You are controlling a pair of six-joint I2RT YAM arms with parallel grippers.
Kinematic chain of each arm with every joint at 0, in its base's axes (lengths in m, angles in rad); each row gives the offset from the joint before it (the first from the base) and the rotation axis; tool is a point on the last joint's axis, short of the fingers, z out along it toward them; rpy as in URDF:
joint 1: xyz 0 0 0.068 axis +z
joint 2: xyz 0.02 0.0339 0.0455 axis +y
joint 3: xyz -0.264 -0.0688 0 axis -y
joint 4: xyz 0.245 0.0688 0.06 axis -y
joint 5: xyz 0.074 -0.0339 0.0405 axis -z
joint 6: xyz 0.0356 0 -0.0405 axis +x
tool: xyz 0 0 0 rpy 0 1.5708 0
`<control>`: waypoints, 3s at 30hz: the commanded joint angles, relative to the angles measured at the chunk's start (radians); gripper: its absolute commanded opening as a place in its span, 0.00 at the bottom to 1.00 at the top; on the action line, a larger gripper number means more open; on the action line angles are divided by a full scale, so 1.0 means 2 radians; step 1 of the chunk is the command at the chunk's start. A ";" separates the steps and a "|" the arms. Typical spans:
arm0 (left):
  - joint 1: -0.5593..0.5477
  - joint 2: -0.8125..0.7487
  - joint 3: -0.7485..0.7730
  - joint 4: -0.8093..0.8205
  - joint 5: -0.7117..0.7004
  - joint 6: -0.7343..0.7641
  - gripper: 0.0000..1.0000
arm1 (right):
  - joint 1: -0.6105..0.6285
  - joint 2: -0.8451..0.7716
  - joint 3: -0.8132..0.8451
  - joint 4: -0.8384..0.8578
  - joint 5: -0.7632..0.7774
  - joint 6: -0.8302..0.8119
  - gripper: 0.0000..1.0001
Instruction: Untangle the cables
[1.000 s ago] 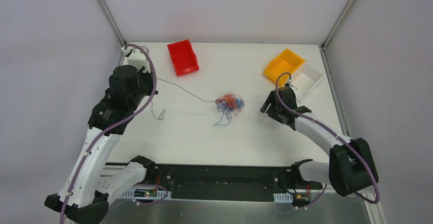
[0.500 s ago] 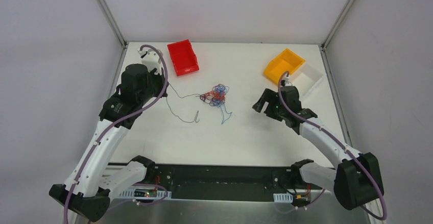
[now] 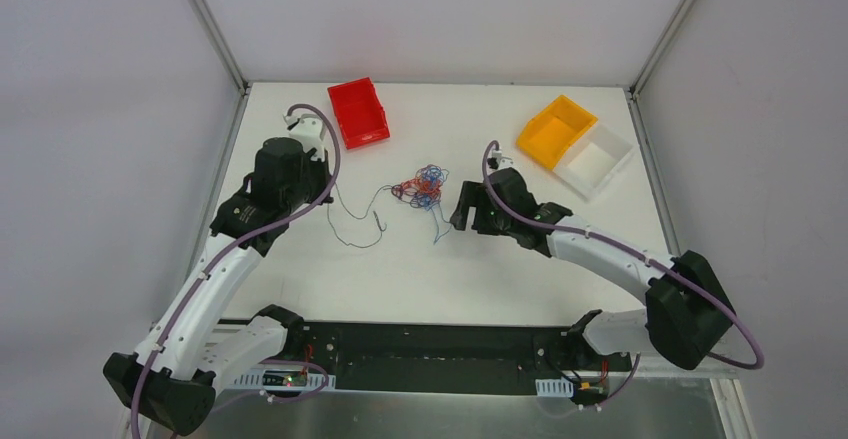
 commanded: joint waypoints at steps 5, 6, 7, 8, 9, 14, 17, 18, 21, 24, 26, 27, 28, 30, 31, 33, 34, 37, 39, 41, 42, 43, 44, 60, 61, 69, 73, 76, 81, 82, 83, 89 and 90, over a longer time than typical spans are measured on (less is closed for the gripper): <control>0.006 -0.023 -0.017 0.021 0.010 -0.003 0.00 | 0.048 0.057 0.066 -0.061 0.151 0.117 0.84; 0.006 -0.026 -0.019 0.021 0.013 -0.001 0.00 | 0.052 0.062 0.072 -0.072 0.162 0.123 0.85; 0.006 -0.029 -0.020 0.022 0.016 0.000 0.00 | 0.055 0.069 0.080 -0.079 0.168 0.126 0.85; 0.006 -0.031 -0.021 0.021 0.019 0.001 0.00 | 0.058 0.074 0.087 -0.088 0.173 0.129 0.86; 0.006 -0.034 -0.022 0.022 0.022 0.003 0.00 | 0.061 0.078 0.093 -0.094 0.178 0.134 0.86; 0.006 -0.049 -0.035 0.029 0.031 0.008 0.00 | 0.066 0.080 0.092 -0.089 0.167 0.162 0.87; 0.006 -0.052 -0.043 0.036 0.031 0.009 0.00 | 0.066 0.082 0.078 -0.067 0.153 0.191 0.85; 0.006 -0.051 -0.044 0.037 0.031 0.009 0.00 | 0.067 0.086 0.076 -0.057 0.144 0.197 0.84; 0.006 -0.050 -0.044 0.039 0.031 0.011 0.00 | 0.075 0.104 0.090 -0.049 0.138 0.210 0.83; 0.006 -0.051 -0.047 0.044 0.031 0.014 0.00 | 0.082 0.137 0.116 -0.049 0.139 0.202 0.82; 0.006 -0.053 -0.050 0.046 0.031 0.016 0.00 | 0.082 0.155 0.136 -0.049 0.148 0.191 0.82; 0.006 -0.055 -0.051 0.047 0.031 0.018 0.00 | 0.082 0.164 0.147 -0.052 0.156 0.182 0.82; 0.006 -0.057 -0.051 0.047 0.031 0.019 0.00 | 0.081 0.171 0.158 -0.056 0.164 0.173 0.82; 0.006 -0.061 -0.054 0.049 0.031 0.022 0.00 | 0.079 0.184 0.179 -0.056 0.173 0.148 0.82; 0.006 -0.062 -0.056 0.050 0.031 0.023 0.00 | 0.075 0.191 0.190 -0.055 0.169 0.138 0.81; 0.006 -0.066 -0.058 0.052 0.031 0.023 0.00 | 0.063 0.204 0.212 -0.056 0.160 0.127 0.81; 0.006 -0.068 -0.059 0.052 0.031 0.022 0.00 | 0.057 0.210 0.219 -0.054 0.150 0.122 0.80; 0.006 -0.077 -0.063 0.053 0.031 0.021 0.00 | 0.040 0.222 0.234 -0.031 0.128 0.105 0.79; 0.006 -0.083 -0.066 0.055 0.031 0.021 0.00 | 0.033 0.232 0.236 -0.007 0.119 0.096 0.77; 0.006 -0.090 -0.071 0.057 0.031 0.021 0.00 | 0.025 0.251 0.251 0.000 0.112 0.092 0.75; 0.006 -0.092 -0.072 0.058 0.031 0.021 0.00 | 0.022 0.262 0.262 -0.004 0.106 0.092 0.73; 0.006 -0.094 -0.074 0.059 0.031 0.021 0.00 | 0.019 0.273 0.271 -0.009 0.100 0.095 0.72; 0.006 -0.096 -0.074 0.059 0.029 0.021 0.00 | 0.018 0.282 0.277 -0.010 0.094 0.097 0.71; 0.012 -0.123 -0.101 0.047 -0.323 -0.040 0.00 | -0.124 0.166 0.149 -0.029 0.033 0.118 0.00; 0.014 -0.125 -0.102 0.047 -0.341 -0.043 0.00 | -0.145 0.142 0.130 -0.038 0.033 0.115 0.00; 0.020 -0.133 -0.102 0.043 -0.410 -0.054 0.00 | -0.326 -0.033 -0.001 -0.090 0.048 0.131 0.00; 0.023 -0.124 -0.101 0.042 -0.406 -0.055 0.00 | -0.343 -0.094 -0.034 -0.094 0.080 0.147 0.00; 0.025 -0.116 -0.098 0.042 -0.411 -0.053 0.00 | -0.343 -0.115 -0.037 -0.107 0.102 0.159 0.00; 0.027 -0.116 -0.101 0.045 -0.360 -0.054 0.00 | -0.355 -0.118 -0.031 -0.089 0.022 0.114 0.00; 0.027 -0.117 -0.101 0.051 -0.328 -0.050 0.00 | -0.354 -0.117 -0.032 -0.075 -0.032 0.101 0.00; 0.027 -0.118 -0.101 0.055 -0.298 -0.045 0.00 | -0.352 -0.118 -0.033 -0.063 -0.074 0.091 0.00; 0.027 -0.115 -0.097 0.065 -0.243 -0.034 0.00 | -0.220 -0.111 0.018 -0.110 -0.054 0.022 0.77; 0.027 -0.116 -0.097 0.065 -0.242 -0.033 0.00 | -0.191 -0.109 0.032 -0.124 -0.020 0.012 0.78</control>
